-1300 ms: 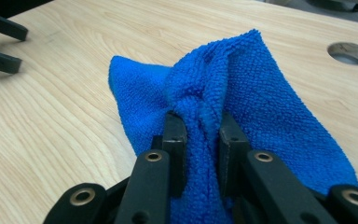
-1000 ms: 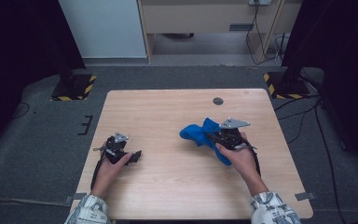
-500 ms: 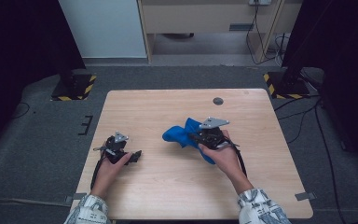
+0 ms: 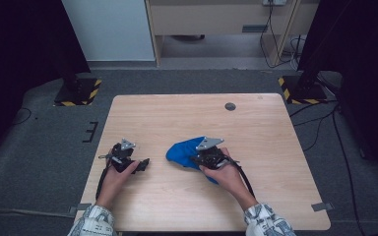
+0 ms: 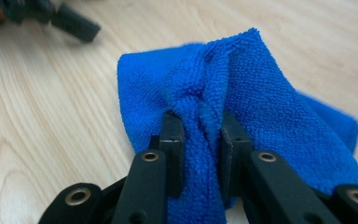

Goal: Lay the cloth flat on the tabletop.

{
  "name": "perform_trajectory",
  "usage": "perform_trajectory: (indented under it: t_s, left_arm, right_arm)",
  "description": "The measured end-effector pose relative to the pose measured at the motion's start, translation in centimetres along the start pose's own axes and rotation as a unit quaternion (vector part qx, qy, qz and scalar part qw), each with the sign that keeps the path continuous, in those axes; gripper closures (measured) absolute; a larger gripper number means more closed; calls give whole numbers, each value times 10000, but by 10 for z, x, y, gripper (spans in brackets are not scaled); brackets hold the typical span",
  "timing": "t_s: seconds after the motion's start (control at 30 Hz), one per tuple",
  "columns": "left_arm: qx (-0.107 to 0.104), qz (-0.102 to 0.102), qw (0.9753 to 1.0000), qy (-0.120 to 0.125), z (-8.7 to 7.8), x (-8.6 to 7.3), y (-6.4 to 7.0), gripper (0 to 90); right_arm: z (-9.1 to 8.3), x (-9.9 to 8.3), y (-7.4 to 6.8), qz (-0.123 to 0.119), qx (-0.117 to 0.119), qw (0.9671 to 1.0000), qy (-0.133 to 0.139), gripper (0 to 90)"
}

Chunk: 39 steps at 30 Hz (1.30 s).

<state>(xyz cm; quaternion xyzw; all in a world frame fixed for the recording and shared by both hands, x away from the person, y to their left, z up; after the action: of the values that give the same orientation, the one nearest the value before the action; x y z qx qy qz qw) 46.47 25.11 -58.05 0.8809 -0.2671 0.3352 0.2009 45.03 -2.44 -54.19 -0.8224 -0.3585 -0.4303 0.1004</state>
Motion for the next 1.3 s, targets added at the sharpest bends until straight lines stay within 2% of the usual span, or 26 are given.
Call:
perform_trajectory:
  t_s: [0.1, 0.3, 0.33, 0.37, 0.5, 0.57, 0.6, 0.7, 0.83, 0.87, 1.0, 1.13, 1.17, 1.23, 1.3]
  left_arm:
    - [2, 0, 10000, -1, 0, 0, 0, 0]
    - [21, 20, 10000, 10, 0, 0, 1, 6]
    - [18, 27, 10000, 7, 0, 0, 1, 6]
    - [18, 27, 10000, 7, 0, 0, 1, 5]
    - [49, -16, 10000, 12, 1, 1, 3, 0]
    - [40, -3, 10000, 19, 1, 1, 4, 4]
    - [46, -6, 10000, 29, 1, 1, 4, 10]
    - [28, -18, 10000, 82, 1, 1, 7, 33]
    - [-26, 29, 9999, 117, 0, 4, 12, 58]
    - [-60, 61, 9997, 221, -2, 7, 15, 59]
    - [-108, 116, 9986, 499, -6, 15, 23, 65]
    - [-70, 212, 9981, 574, -6, 20, 29, 86]
    - [-99, 215, 9980, 586, -7, 21, 30, 86]
    - [-196, 248, 9976, 620, -7, 24, 38, 92]
    - [-231, 286, 9974, 614, -6, 26, 41, 94]
  right_arm:
    - [2, -8, -4, -76, 103, 9999, -108, 739]
    - [7, -23, -8, -175, 109, 9995, -221, 687]
    - [5, -24, -8, -177, 47, 9996, -192, 602]
    - [5, -24, -8, -177, 47, 9996, -192, 602]
    - [-2, -27, -7, -223, -89, 9996, -164, 448]
    - [-4, -27, -7, -223, -90, 9996, -136, 417]
    - [-7, -25, -6, -169, -73, 9998, -73, 312]
    - [-11, -22, -6, -106, -85, 9999, -50, 204]
    - [-17, -15, -6, -29, -94, 9999, 73, 137]
    - [-21, -11, -6, -18, -34, 9999, 123, 104]
    - [-29, -7, -4, -7, -36, 9997, 233, 88]
    - [-38, -6, 8, 77, -76, 9994, 336, 186]
    - [-38, -6, 8, 77, -76, 9994, 336, 186]
    - [-44, -6, 16, 229, -29, 9989, 398, 209]
    - [-45, -7, 19, 247, -42, 9989, 402, 236]
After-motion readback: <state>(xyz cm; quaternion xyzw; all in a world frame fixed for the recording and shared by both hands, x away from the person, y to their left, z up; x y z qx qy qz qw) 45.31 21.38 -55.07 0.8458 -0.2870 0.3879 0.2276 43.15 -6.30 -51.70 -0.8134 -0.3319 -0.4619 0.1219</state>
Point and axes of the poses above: each handheld gripper's, and its own axes: z roughly forward along the jaws, x roughly out of its top, y roughly to its right, the point moved 6 cm from there along z, roughly forward along the jaws, and after that the axes turned 14 degrees about -x, right-handed, at the moved point
